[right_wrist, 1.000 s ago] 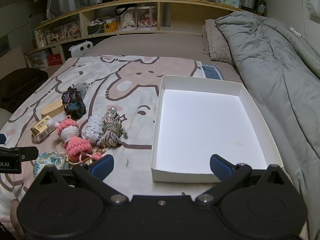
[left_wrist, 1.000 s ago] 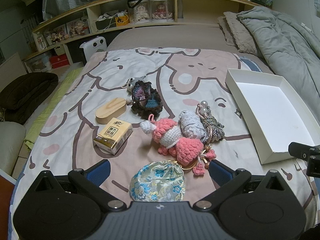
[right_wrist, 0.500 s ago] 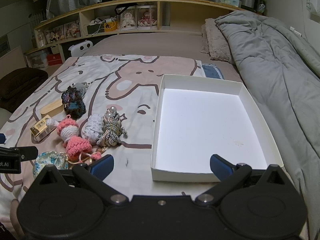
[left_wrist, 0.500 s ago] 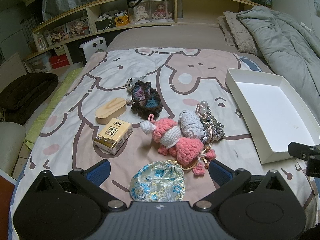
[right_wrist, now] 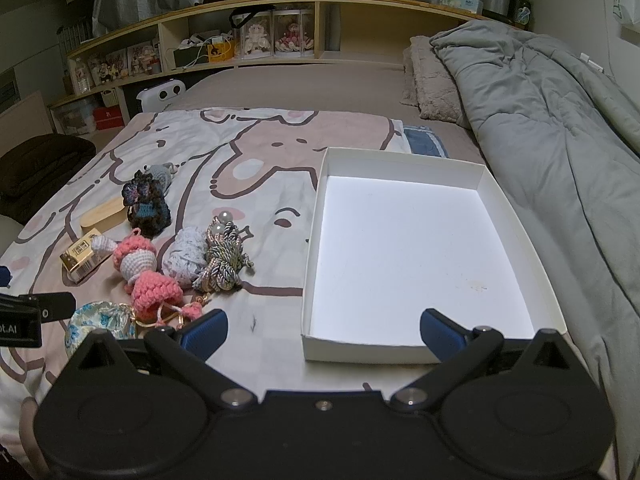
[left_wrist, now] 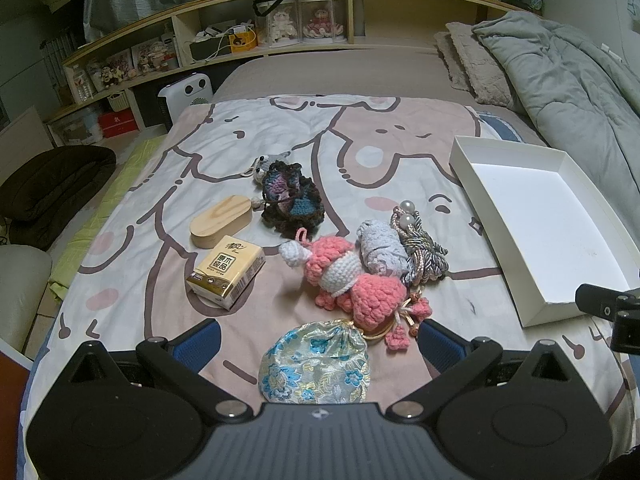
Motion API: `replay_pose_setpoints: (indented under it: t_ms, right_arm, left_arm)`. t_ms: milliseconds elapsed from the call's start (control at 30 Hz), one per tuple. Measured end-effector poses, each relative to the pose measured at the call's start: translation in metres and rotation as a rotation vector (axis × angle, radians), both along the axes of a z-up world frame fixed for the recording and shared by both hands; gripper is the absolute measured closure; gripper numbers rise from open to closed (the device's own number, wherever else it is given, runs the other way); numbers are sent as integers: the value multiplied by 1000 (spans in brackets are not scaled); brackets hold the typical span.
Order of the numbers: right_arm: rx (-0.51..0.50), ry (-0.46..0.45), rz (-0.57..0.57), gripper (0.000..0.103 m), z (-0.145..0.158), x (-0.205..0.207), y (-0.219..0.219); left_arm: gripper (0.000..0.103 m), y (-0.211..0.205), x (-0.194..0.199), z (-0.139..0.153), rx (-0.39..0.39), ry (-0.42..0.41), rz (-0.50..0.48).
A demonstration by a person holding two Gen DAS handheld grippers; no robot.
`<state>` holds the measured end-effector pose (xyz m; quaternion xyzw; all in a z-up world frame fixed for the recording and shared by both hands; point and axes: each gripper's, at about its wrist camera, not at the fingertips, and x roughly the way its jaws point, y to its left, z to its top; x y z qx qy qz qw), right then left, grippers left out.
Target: Organize objects
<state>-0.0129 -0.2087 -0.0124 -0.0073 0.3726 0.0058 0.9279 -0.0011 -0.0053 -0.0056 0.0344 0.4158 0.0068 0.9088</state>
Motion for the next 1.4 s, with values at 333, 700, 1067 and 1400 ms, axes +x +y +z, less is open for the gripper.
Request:
replay_pose_setpoints:
  t_ms: [333, 700, 1067, 1400]
  right_arm:
    - [12, -12, -17, 0, -2, 1, -2]
    - [-1, -70, -7, 0, 17, 24, 6]
    - [57, -71, 17, 0, 28, 80, 17]
    - [194, 74, 16, 19, 5, 145, 35]
  left_arm:
    - [0, -3, 1, 4, 10, -22, -15]
    - [0, 15, 22, 10, -13, -14, 79]
    - [0, 36, 44, -5, -47, 47, 171]
    - [0, 39, 65, -29, -48, 127, 114]
